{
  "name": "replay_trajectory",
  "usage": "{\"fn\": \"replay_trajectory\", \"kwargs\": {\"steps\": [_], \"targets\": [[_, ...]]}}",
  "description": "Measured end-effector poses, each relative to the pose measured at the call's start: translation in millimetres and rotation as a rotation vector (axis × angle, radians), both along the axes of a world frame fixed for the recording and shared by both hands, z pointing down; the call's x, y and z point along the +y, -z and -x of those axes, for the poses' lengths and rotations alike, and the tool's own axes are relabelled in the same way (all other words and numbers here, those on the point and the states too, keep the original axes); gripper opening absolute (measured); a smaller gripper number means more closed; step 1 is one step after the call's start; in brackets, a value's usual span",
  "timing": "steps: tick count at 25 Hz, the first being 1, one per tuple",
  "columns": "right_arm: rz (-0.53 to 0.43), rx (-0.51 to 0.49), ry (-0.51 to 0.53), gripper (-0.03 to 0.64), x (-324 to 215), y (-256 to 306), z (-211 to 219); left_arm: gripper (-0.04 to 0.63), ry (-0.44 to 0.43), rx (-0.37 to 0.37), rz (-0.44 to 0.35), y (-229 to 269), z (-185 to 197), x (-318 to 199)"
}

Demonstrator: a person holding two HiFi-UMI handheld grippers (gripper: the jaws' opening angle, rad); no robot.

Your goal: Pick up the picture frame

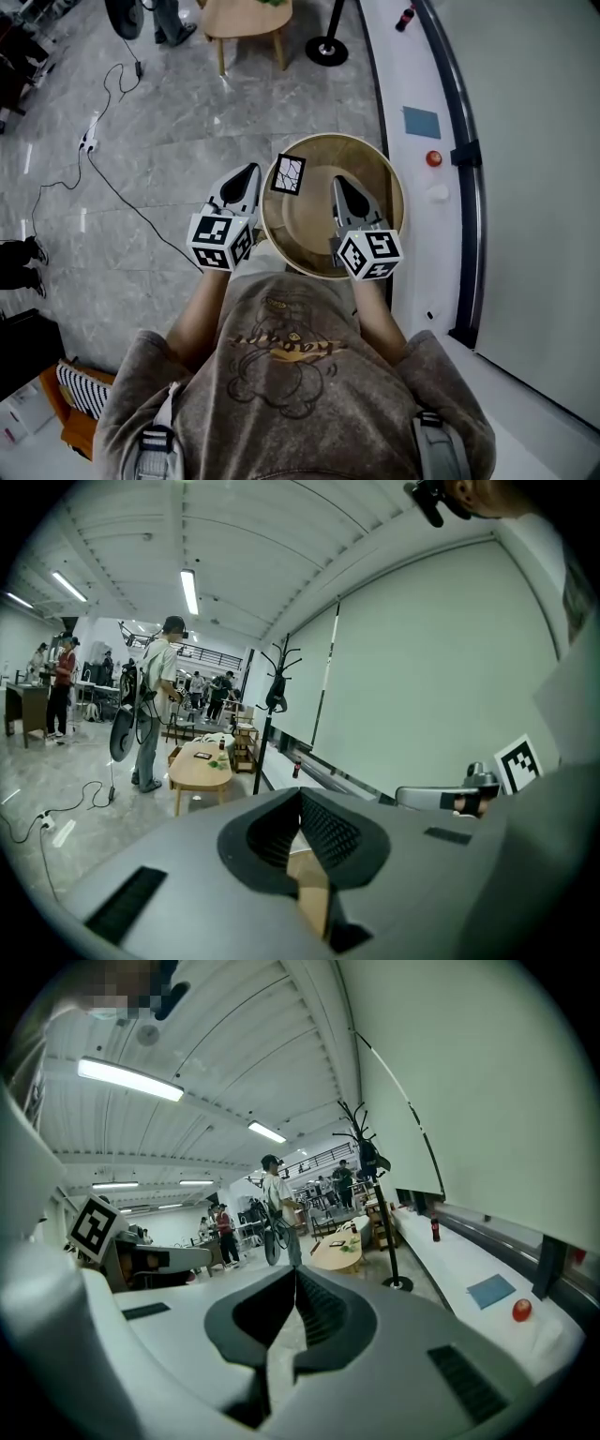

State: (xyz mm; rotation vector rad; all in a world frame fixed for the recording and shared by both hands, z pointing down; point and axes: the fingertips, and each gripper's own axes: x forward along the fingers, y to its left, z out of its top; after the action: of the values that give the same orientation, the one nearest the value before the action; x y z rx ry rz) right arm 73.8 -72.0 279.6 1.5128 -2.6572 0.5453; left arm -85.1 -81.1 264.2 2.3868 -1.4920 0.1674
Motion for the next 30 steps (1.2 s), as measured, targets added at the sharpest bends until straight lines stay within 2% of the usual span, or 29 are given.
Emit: {"fn": "replay_trajectory", "kwargs": {"steps": [11,18,30], "targets": [[0.053,0.014,0.01,0.02,-28.9,-31.2,13.6,0.018,-0.026,-0.011,0.043,-31.8,0.6,-34.6],[0.089,0.023,-0.01,0.02,-50.9,-58.1,16.5,0.018,-0.062,0.018,0.077,-62.7,-0.8,-58.5],[0.133,0.042,-0.042,0.02,-91.0,-123.4,14.1,0.018,-0.078,-0.019,0.146,-139.9,-6.5,-105.3]]}}
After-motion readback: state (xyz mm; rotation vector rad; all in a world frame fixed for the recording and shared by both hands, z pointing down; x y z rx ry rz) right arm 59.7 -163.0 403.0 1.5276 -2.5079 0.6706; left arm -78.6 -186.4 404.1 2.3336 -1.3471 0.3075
